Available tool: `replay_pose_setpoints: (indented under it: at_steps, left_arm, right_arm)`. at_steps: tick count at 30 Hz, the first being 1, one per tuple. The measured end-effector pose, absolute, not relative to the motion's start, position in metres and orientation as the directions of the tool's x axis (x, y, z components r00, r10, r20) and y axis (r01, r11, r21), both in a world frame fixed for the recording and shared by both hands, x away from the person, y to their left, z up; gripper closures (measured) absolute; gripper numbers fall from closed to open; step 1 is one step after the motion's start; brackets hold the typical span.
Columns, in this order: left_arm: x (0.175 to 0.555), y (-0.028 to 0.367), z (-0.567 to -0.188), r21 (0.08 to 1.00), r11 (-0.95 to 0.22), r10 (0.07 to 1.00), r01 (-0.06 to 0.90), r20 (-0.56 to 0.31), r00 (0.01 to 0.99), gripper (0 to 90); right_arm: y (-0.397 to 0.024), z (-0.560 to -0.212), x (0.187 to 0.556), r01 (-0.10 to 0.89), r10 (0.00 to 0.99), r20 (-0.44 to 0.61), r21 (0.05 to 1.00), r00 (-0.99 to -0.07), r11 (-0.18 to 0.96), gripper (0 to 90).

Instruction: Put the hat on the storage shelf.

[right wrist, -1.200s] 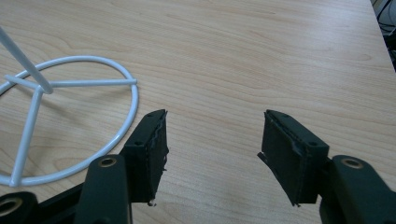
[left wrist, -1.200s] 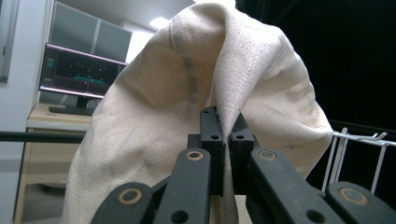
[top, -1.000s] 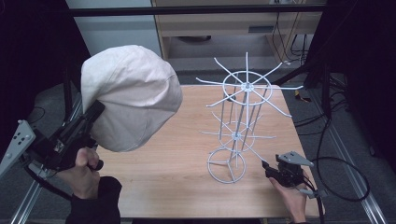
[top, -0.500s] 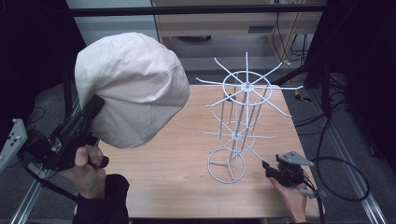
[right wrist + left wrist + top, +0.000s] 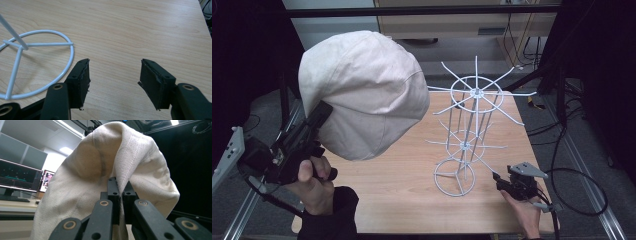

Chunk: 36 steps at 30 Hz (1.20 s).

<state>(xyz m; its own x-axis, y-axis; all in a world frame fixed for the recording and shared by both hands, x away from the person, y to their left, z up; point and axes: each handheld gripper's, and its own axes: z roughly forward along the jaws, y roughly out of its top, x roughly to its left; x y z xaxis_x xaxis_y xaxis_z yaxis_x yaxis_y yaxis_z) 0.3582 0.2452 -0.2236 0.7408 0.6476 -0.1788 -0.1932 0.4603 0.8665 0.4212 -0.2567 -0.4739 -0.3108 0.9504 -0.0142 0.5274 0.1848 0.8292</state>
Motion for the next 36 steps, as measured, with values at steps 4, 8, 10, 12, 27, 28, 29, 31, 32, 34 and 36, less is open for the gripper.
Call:
replay_pose_setpoints:
  at_steps: [4,8,10,12,27,28,29,31,32,34,36]
  left_arm:
    - [0.358,0.240,-0.222,0.868,0.460,0.636,-0.187,-0.175,0.752,88.2]
    - [0.358,0.228,-0.221,0.872,0.455,0.617,-0.179,-0.164,0.770,88.2]
    - [0.358,0.224,-0.221,0.874,0.453,0.608,-0.174,-0.161,0.778,88.2]
    - [0.358,0.222,-0.221,0.874,0.455,0.602,-0.169,-0.162,0.782,88.2]
    - [0.371,0.196,-0.225,0.894,0.428,0.580,-0.136,-0.156,0.799,88.2]
    - [0.371,0.196,-0.225,0.894,0.428,0.580,-0.136,-0.156,0.799,88.2]
    - [0.372,0.193,-0.226,0.896,0.426,0.577,-0.129,-0.159,0.801,88.2]
    - [0.374,0.191,-0.228,0.898,0.422,0.575,-0.123,-0.160,0.802,88.2]
    - [0.375,0.190,-0.229,0.899,0.423,0.574,-0.118,-0.164,0.803,88.2]
    - [0.377,0.189,-0.231,0.902,0.416,0.575,-0.114,-0.164,0.801,88.2]
    - [0.379,0.188,-0.232,0.905,0.412,0.576,-0.111,-0.164,0.801,88.2]
  right_arm:
    - [-0.257,-0.474,0.421,0.527,0.950,-0.013,0.829,-0.311,0.184,41.0]
    - [-0.257,-0.474,0.421,0.528,0.950,-0.013,0.829,-0.311,0.184,41.0]
    - [-0.257,-0.474,0.421,0.529,0.951,-0.012,0.829,-0.310,0.183,41.0]
    - [-0.257,-0.474,0.421,0.528,0.950,-0.012,0.829,-0.310,0.183,41.0]
    - [-0.257,-0.474,0.421,0.529,0.950,-0.009,0.829,-0.311,0.181,41.1]
    - [-0.257,-0.474,0.421,0.528,0.950,-0.011,0.829,-0.311,0.182,41.2]
    - [-0.257,-0.474,0.421,0.528,0.950,-0.010,0.829,-0.312,0.182,41.3]
    - [-0.257,-0.474,0.421,0.528,0.950,-0.010,0.830,-0.311,0.181,41.3]
    - [-0.257,-0.474,0.421,0.528,0.950,-0.009,0.830,-0.311,0.181,41.3]
    - [-0.257,-0.474,0.421,0.527,0.950,-0.009,0.830,-0.311,0.181,41.3]
    - [-0.257,-0.474,0.421,0.528,0.950,-0.009,0.830,-0.312,0.181,41.3]
